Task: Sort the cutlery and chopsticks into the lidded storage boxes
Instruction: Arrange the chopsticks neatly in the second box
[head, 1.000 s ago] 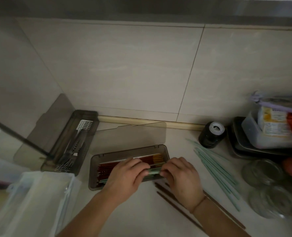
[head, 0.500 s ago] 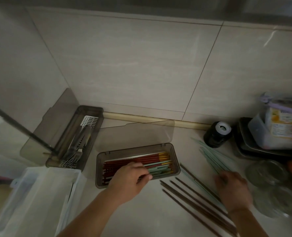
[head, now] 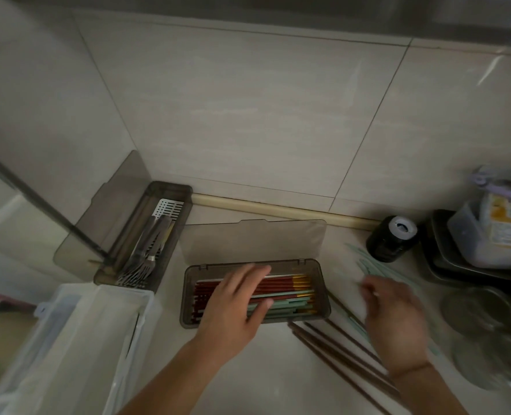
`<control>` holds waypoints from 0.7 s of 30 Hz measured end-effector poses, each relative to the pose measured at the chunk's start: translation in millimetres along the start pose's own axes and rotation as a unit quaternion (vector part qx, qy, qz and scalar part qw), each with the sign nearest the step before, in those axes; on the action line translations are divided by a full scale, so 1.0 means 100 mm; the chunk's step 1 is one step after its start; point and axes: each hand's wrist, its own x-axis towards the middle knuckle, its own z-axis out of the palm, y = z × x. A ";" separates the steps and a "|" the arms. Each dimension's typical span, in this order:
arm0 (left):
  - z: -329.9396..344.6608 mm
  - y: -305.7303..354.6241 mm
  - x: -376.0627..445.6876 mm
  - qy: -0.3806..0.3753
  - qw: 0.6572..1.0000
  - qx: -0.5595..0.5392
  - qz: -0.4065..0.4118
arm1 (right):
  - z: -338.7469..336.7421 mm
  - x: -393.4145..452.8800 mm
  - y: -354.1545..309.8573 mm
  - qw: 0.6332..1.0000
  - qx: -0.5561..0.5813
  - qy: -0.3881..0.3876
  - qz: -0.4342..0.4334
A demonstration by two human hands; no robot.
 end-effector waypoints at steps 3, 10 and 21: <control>-0.02 0.03 0.02 0.010 0.998 0.032 0.058 | 0.03 0.08 -0.65 0.981 0.074 -0.077 -0.163; -0.26 -0.20 -0.06 -0.009 0.995 0.099 -0.003 | 0.34 0.10 -0.84 0.950 0.142 -0.219 -0.170; -0.10 -0.13 -0.03 -0.123 0.988 0.072 -0.062 | 0.28 0.03 -0.57 0.950 0.214 -0.182 -0.138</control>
